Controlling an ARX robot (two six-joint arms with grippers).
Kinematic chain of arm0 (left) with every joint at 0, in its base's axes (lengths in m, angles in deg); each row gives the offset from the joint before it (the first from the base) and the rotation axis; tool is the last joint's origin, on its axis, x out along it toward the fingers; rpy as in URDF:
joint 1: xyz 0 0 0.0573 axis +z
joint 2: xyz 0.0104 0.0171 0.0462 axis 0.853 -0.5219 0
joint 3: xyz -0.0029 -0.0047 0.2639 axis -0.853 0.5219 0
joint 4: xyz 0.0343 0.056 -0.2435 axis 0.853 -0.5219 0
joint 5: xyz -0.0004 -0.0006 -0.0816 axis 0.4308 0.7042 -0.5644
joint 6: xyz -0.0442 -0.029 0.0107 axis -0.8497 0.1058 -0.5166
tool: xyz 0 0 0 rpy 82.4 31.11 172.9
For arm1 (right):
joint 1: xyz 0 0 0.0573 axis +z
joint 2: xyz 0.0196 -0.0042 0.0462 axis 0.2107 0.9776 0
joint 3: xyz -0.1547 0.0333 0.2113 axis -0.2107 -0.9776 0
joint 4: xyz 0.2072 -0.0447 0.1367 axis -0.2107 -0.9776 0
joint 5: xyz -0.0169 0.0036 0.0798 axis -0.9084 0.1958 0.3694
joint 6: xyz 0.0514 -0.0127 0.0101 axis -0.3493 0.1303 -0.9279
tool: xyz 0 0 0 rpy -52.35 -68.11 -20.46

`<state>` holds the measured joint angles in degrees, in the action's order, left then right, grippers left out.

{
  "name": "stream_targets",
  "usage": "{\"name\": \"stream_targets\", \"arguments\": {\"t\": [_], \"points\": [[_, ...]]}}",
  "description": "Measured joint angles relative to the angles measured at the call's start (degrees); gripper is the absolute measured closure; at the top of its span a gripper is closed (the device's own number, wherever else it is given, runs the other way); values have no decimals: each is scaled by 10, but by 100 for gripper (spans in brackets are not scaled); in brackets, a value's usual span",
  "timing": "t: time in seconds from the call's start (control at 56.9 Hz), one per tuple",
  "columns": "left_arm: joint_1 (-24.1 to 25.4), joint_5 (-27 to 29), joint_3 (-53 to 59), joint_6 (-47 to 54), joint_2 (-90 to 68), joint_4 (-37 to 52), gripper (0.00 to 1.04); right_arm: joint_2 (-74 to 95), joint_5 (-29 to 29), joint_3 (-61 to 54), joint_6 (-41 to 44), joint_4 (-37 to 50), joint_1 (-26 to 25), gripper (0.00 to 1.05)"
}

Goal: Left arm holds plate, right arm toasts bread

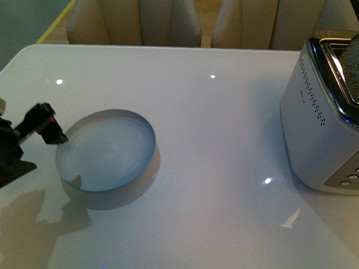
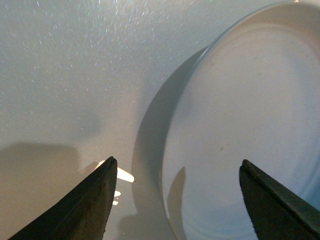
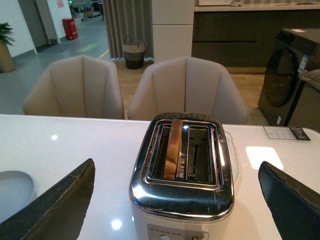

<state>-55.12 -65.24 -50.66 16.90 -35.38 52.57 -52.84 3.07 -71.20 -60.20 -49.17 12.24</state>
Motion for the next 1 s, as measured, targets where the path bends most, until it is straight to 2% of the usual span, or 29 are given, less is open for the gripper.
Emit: {"name": "stream_targets", "arguments": {"t": [0.053, 0.264, 0.404, 0.545, 0.58, 0.615, 0.668, 0.738, 0.773, 0.861, 1.002], "points": [[3, -3, 12, 5, 38, -2, 6, 0, 0, 0, 0, 0, 0, 9], [4, 1, 37, -2, 214, -41, 7, 0, 0, 0, 0, 0, 0, 9], [-24, 21, 20, -23, 330, -91, 7, 0, 0, 0, 0, 0, 0, 9], [-50, 48, -18, -33, 380, -145, 7, 0, 0, 0, 0, 0, 0, 9], [-56, 74, -9, -7, 382, -106, 10, 0, 0, 0, 0, 0, 0, 9], [-60, 122, 26, 40, 386, 5, 18, 0, 0, 0, 0, 0, 0, 9], [-60, 153, 82, 122, 393, 133, 26, 0, -1, 0, 0, 0, 0, 9], [-56, 157, 146, 196, 408, 245, 37, 0, -1, 0, 0, 0, 0, 9], [-48, 142, 180, 237, 423, 293, 44, 0, 0, 0, 0, 0, 0, 9], [-36, 141, 236, 283, 468, 337, 62, 0, 0, 0, 0, 0, 0, 9], [-34, 139, 306, 305, 518, 346, 89, 0, 0, 0, 0, 0, 0, 9]]}}
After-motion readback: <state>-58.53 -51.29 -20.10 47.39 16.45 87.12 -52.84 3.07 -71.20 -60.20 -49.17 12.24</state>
